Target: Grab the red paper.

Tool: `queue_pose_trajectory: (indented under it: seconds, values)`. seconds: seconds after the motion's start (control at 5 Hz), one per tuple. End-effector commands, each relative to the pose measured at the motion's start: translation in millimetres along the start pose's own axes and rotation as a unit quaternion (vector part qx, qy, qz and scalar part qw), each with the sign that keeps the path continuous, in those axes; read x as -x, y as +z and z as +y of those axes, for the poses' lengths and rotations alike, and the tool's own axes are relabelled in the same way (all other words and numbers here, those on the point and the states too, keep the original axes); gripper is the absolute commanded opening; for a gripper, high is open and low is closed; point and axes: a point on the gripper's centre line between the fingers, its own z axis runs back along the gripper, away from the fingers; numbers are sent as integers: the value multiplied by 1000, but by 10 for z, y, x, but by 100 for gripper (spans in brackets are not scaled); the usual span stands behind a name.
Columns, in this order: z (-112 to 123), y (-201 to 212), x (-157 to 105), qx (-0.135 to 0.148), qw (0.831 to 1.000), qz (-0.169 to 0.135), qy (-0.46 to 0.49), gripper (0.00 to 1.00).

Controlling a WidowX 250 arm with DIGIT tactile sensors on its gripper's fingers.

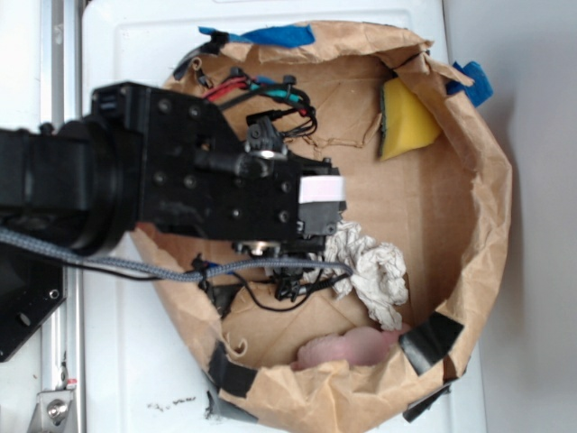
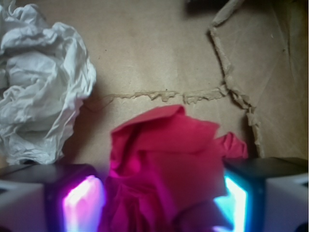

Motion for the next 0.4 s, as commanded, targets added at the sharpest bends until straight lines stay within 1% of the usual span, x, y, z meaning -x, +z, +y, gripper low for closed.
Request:
queue_pose_trajectory:
  seconds: [0.0, 0.2]
  values:
    - [34, 115, -46, 3, 1000, -24, 8, 0]
    - [48, 275, -45, 3, 1000, -28, 5, 0]
